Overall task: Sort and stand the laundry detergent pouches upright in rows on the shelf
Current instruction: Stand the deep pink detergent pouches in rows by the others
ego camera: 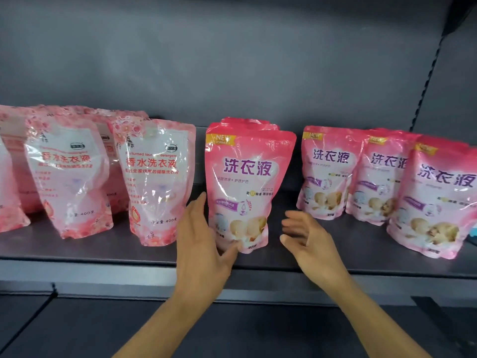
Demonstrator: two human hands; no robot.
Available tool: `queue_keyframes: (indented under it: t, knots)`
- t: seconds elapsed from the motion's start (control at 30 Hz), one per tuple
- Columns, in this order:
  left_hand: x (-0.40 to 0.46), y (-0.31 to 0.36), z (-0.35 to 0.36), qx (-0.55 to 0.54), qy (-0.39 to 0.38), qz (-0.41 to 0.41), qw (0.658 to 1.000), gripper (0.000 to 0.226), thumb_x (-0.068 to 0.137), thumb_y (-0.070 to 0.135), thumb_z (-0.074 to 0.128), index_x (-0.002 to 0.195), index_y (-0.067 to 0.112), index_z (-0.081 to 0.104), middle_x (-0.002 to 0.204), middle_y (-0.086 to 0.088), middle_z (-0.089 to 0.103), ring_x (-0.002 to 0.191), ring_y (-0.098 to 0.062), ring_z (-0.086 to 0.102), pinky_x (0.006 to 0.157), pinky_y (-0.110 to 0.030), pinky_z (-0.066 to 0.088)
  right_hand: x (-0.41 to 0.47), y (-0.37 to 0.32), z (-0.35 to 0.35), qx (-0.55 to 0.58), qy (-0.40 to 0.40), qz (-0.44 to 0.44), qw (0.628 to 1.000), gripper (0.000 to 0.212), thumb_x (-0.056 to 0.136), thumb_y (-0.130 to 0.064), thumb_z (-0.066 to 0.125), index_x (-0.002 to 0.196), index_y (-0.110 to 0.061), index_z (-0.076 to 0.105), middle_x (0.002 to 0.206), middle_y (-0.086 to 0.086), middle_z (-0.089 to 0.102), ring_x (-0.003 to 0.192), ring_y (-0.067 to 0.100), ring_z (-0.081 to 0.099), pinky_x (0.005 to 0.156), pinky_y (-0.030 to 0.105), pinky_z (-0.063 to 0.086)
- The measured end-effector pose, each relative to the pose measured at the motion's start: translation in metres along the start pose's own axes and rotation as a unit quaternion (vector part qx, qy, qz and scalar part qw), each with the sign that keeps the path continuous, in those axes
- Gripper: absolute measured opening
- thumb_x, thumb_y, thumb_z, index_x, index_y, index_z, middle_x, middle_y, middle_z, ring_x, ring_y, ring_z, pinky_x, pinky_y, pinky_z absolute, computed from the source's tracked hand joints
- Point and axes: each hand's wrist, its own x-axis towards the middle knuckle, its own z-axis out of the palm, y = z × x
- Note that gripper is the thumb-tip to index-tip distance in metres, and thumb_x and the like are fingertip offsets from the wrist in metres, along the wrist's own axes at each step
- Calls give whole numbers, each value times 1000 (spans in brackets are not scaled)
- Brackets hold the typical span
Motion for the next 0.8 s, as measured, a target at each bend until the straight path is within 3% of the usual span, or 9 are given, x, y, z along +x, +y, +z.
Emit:
queue_keyframes:
  t: [0.1,0.2,0.3,0.4,0.5,0.57,0.63,0.7,0.8]
  knots:
    - [-7,20,2,-7,49,143,989,72,78,23,67,138,27,28,140,1,33,130,-11,32,106,-29,33,-10,5,-30,-1,66,4,998,41,85,-11,65,121,-27,52,112,-13,61,104,2,59,89,18,45]
    - [-6,49,18,-33,-13,203,978,56,81,32,52,134,27,34,139,7,36,130,-9,36,102,-26,39,-12,8,-64,4,122,4,993,39,85,-10,66,118,-27,52,109,-15,60,104,3,59,89,21,45]
    - [-1,76,44,-67,-97,198,973,54,84,28,60,130,38,32,133,15,38,124,2,39,100,-9,30,-4,8,-98,6,157,6,987,36,85,-10,65,114,-25,51,106,-12,60,102,4,58,86,19,46]
    - [12,89,79,-91,-143,131,977,65,84,21,67,130,41,26,127,21,34,114,14,35,88,8,19,16,12,-127,-13,168,13,986,38,85,-11,65,119,-17,50,106,-6,59,99,8,58,82,17,47]
    - [35,90,118,-96,-179,43,978,78,82,21,70,138,36,19,136,15,29,118,7,34,94,-4,26,49,18,-146,-6,155,15,988,48,85,-10,65,128,-12,44,117,1,56,107,16,57,96,35,47]
    - [52,87,145,-90,-189,-4,978,90,80,20,73,145,30,11,144,8,23,126,-3,34,95,-15,30,74,21,-153,-10,131,21,991,56,86,-10,64,135,-12,37,126,2,52,112,17,54,100,35,44]
    - [68,84,172,-78,-179,-30,980,102,77,21,76,147,27,3,148,4,17,133,-11,31,98,-19,31,101,27,-157,-37,106,14,994,60,87,-12,62,138,-13,33,121,2,55,102,15,59,94,31,47]
    - [83,84,196,-54,-154,-56,985,115,71,26,81,148,24,-4,150,1,13,136,-18,27,107,-30,33,122,30,-157,-41,77,-1,996,59,85,-8,62,136,-12,33,104,-3,56,86,10,60,77,21,48]
    - [100,85,225,-84,-137,-133,978,139,49,40,89,146,31,-11,147,-1,20,134,-22,30,107,-42,37,148,39,-151,59,57,-3,997,47,84,-4,64,123,-13,41,104,-3,60,96,15,62,72,19,47]
